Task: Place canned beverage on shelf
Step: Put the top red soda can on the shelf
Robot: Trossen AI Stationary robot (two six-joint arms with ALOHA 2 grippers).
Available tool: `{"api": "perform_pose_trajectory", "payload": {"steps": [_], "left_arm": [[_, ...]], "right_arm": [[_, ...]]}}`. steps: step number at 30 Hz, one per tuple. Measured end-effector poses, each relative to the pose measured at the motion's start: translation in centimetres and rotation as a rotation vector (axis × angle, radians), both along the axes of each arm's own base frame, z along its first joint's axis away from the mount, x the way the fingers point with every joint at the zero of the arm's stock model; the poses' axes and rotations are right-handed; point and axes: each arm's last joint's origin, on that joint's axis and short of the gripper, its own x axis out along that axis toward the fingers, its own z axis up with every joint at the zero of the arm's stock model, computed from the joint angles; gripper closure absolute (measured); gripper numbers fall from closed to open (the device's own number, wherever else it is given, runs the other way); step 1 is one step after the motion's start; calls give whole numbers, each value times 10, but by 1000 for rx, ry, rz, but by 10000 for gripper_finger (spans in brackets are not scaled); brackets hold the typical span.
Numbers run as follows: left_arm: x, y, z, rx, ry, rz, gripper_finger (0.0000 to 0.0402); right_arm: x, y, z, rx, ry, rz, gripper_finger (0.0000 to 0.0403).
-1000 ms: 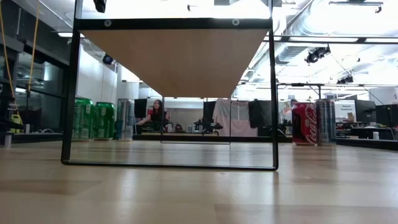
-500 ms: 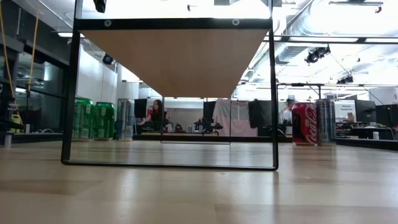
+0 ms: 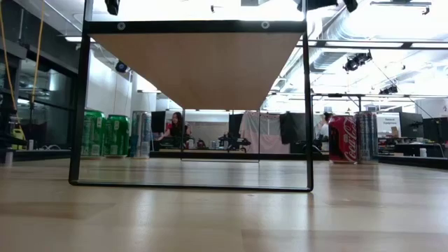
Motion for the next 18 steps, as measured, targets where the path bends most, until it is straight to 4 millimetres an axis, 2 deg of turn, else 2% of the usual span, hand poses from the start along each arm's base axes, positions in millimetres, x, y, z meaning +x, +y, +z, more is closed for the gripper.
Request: {"api": "perform_pose_trajectory", "payload": {"steps": [3,6,13,16,18], "left_arm": [[0,0,0,7,2,0,401],[0,0,0,13,4,0,401],[0,0,0,11,4,-5,402],[0,-1,0,-1,1,-33,401],[0,-1,-1,-1,7,-52,402]], "right_arm": [[-4,-12,-3,9,37,-58,312],[-11,-25,-11,51,99,-144,243],[-35,-50,-30,270,188,-355,82],[-45,-60,-35,418,148,-444,40],[-51,-68,-41,543,102,-550,26]]}}
